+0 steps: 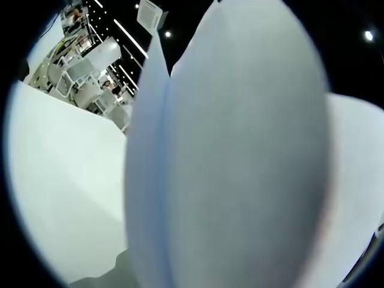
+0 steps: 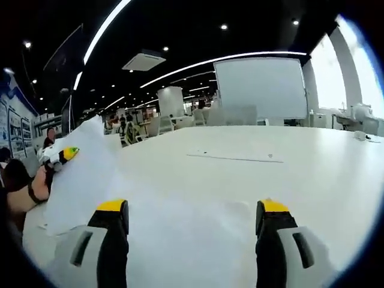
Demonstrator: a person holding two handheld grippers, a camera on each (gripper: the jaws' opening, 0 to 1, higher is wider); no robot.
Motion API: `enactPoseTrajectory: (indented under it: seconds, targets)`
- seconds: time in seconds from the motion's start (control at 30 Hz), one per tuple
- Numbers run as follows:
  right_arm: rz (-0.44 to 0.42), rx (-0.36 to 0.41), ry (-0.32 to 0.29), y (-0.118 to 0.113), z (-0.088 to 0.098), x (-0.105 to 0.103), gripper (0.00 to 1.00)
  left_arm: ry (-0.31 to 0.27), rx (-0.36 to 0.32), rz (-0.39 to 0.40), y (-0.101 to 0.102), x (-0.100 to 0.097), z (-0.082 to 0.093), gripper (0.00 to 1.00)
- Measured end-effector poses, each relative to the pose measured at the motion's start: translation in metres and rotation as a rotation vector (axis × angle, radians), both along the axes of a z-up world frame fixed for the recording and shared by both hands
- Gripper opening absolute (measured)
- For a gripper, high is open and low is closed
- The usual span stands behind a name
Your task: Organize the stack of printing papers by aligning and flattening the scattered papers on the table
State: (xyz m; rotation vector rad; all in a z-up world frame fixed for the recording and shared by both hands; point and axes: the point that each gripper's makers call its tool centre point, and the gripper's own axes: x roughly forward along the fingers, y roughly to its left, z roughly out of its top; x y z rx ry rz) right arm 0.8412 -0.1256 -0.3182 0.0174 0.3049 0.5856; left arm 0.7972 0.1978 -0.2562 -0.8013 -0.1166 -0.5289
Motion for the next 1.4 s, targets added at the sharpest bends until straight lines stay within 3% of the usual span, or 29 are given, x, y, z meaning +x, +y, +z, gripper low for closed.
enactPoseTrajectory:
  seconds: [0.17,0.7,0.87,1.0,1.17,1.23,1.33,1.4]
  targets:
    - [0.023,-0.042,0.0,0.004,-0.006,0.002,0.82,-0.002,0.008,-0.002,-0.001,-0.001,0.0,0.06]
    - [0.009,-0.031,0.099,-0.003,-0.023,0.011,0.76,-0.002,0.005,-0.004,-0.002,0.0,0.001,0.06]
    - [0.011,-0.097,0.11,-0.005,-0.032,0.008,0.73,-0.002,0.004,-0.005,-0.001,0.0,0.001,0.06]
    - [0.006,-0.189,0.083,-0.01,-0.037,0.009,0.68,-0.002,0.006,-0.005,-0.002,0.0,0.001,0.06]
    - [0.005,-0.169,0.092,-0.01,-0.039,0.01,0.67,-0.003,0.01,-0.005,-0.002,0.0,0.001,0.06]
    - [0.011,-0.169,0.092,-0.013,-0.039,0.011,0.62,-0.004,0.011,-0.004,-0.003,0.0,0.001,0.06]
    - [0.043,-0.168,0.088,-0.006,-0.036,0.006,0.44,-0.004,0.014,-0.004,-0.003,0.0,0.001,0.06]
    - [0.061,-0.168,0.083,-0.001,-0.034,0.003,0.41,-0.004,0.015,-0.003,-0.003,0.0,0.001,0.06]
